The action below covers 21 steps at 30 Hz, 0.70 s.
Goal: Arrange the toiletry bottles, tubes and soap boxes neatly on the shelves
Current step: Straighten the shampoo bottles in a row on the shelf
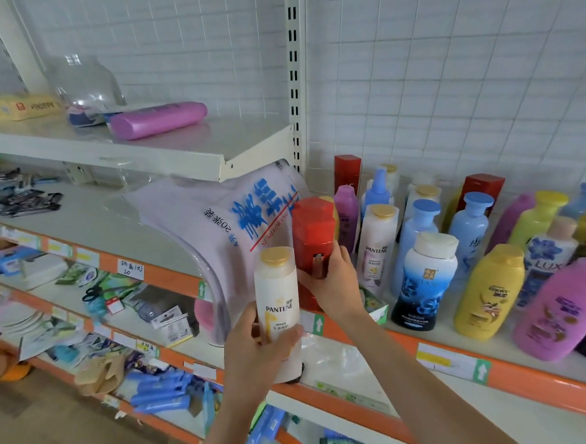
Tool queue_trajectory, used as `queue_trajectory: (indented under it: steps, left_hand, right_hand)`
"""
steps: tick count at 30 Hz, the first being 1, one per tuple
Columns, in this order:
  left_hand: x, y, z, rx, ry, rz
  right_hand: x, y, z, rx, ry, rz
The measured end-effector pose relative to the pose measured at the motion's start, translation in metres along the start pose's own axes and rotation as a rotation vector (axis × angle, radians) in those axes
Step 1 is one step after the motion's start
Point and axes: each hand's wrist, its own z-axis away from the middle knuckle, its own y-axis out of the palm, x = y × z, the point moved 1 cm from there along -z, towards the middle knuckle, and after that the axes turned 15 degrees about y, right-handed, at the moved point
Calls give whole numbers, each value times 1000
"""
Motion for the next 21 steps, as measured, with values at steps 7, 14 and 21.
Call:
queue_trajectory:
  steps: [7,14,21]
  left_hand:
    - [-1,-1,0,16,-4,23]
    - [-2,-3,-1,7,-16,38]
    - [-1,1,0,13,-11,33]
  right_hand:
    - [7,9,-10,-70,7,47]
    - [4,16,-13,-90,-12,126]
    - [0,16,-16,-99,7,147]
